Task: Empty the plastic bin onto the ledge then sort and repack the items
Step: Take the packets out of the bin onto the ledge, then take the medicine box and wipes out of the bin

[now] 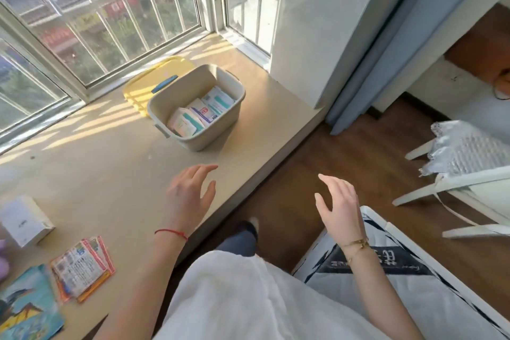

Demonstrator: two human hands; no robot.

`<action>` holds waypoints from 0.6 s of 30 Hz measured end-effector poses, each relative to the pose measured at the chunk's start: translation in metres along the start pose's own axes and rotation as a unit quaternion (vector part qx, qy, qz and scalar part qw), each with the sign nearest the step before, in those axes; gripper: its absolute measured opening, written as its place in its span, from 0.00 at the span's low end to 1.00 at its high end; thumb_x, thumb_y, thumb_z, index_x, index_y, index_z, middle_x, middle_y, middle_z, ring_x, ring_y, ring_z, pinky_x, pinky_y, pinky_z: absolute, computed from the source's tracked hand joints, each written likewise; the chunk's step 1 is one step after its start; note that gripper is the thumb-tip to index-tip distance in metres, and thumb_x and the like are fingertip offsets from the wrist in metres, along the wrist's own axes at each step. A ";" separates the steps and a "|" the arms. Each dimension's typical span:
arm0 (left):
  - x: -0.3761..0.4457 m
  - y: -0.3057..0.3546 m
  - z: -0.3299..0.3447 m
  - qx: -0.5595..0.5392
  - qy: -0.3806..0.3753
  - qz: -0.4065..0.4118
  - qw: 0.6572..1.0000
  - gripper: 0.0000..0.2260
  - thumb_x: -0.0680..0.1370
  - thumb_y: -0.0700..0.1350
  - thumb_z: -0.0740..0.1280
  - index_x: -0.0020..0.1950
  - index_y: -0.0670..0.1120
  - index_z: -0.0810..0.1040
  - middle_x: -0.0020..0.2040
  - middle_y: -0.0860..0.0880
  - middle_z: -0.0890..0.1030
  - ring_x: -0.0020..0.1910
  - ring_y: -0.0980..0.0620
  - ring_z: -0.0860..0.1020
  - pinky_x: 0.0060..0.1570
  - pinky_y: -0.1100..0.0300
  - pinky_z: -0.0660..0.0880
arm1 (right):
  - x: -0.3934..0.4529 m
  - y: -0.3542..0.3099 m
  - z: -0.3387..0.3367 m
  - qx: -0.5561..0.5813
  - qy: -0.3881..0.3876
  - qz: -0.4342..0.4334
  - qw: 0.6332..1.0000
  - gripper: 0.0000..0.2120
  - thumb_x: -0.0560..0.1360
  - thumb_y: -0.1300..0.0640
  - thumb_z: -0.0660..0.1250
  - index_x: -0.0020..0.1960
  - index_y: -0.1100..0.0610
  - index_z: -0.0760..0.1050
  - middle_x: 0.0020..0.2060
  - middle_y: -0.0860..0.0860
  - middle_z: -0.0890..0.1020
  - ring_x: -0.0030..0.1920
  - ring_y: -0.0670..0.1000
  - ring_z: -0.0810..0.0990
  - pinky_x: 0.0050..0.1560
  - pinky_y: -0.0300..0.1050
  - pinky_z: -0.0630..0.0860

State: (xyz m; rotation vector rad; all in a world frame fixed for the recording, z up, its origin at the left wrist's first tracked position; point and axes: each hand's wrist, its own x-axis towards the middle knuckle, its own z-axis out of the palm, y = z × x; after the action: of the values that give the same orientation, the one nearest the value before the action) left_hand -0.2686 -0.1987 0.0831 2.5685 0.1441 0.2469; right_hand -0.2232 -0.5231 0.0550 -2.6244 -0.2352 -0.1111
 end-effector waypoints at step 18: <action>0.224 0.005 0.044 0.053 0.104 -0.135 0.984 0.14 0.75 0.38 0.71 0.60 0.44 0.80 0.54 0.44 0.82 0.52 0.43 0.80 0.50 0.49 0.77 | 0.334 0.018 0.031 0.026 -0.101 -0.153 0.983 0.20 0.77 0.57 0.67 0.69 0.57 0.72 0.60 0.54 0.78 0.63 0.54 0.72 0.66 0.52 0.71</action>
State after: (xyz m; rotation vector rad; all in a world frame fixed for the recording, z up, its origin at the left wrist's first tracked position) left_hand -0.0403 -0.1918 0.0818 2.5840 0.5932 0.4117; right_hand 0.1092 -0.4745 0.0606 -2.5283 -0.7029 0.0580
